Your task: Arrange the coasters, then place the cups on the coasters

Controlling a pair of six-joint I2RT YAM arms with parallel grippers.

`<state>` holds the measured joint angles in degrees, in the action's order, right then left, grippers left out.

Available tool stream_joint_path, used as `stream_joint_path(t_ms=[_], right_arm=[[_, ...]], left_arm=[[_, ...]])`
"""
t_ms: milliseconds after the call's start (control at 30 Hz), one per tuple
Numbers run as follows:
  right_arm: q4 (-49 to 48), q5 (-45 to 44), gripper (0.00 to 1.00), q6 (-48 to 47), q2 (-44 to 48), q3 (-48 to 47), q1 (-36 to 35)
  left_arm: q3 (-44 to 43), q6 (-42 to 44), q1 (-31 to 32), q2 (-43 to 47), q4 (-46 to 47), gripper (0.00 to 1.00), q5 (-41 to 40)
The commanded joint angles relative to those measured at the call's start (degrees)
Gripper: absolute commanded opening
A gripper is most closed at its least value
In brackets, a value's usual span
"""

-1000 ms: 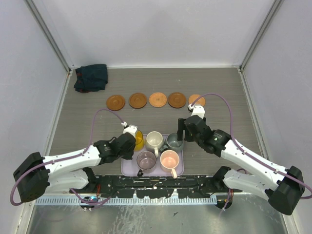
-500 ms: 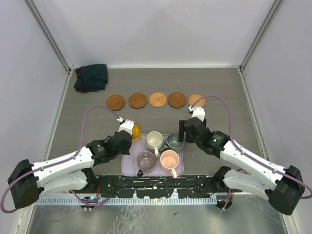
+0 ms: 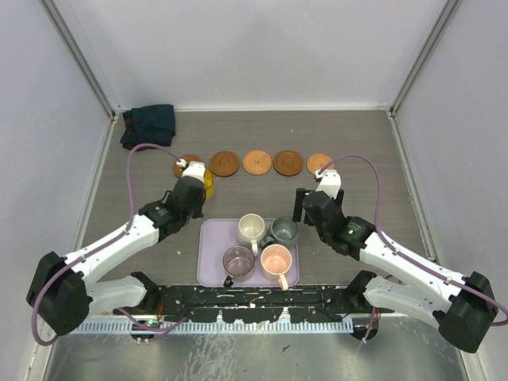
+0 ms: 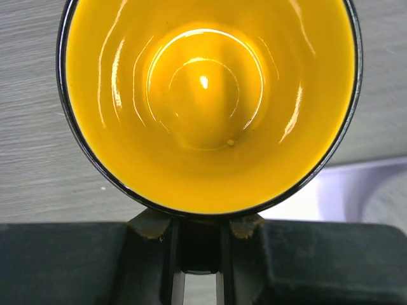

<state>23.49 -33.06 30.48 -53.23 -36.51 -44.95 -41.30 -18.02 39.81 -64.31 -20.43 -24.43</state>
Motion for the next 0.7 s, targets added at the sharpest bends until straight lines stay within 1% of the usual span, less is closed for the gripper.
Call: stream_joint_path(t_ms=[0,67,133,333,533,667], right_arm=[[-6.6,-7.4,0.86,-1.6,0.5,-0.4,-0.2],[-6.7,-8.6,0.89,-2.8,-0.4,-1.1,-0.2],[-6.7,-9.4,0.89,-3.6,-1.2,-1.8,-0.2],[-6.9,-9.8,0.9,-4.7,-1.9,-3.0,-0.1],[-7.6,-9.8,0.9,-5.5,-1.6,-3.1,0.0],[-7.6,-9.2,0.9,-5.2,-2.5,-3.5,0.1]], left_arm=[[-4.9,2.4,-8.6,-2.4,8.7,0.0,2.9],[-6.9,2.6,-12.0,-4.6,9.0,0.0,4.4],[-9.5,2.8,-15.1,-7.1,9.4,0.0,5.0],[-17.0,2.5,-21.7,-17.8,9.7,0.0,7.4],[-22.0,1.6,-24.3,-26.6,10.8,0.0,8.1],[-25.4,0.5,-25.0,-30.9,10.3,0.0,11.0]])
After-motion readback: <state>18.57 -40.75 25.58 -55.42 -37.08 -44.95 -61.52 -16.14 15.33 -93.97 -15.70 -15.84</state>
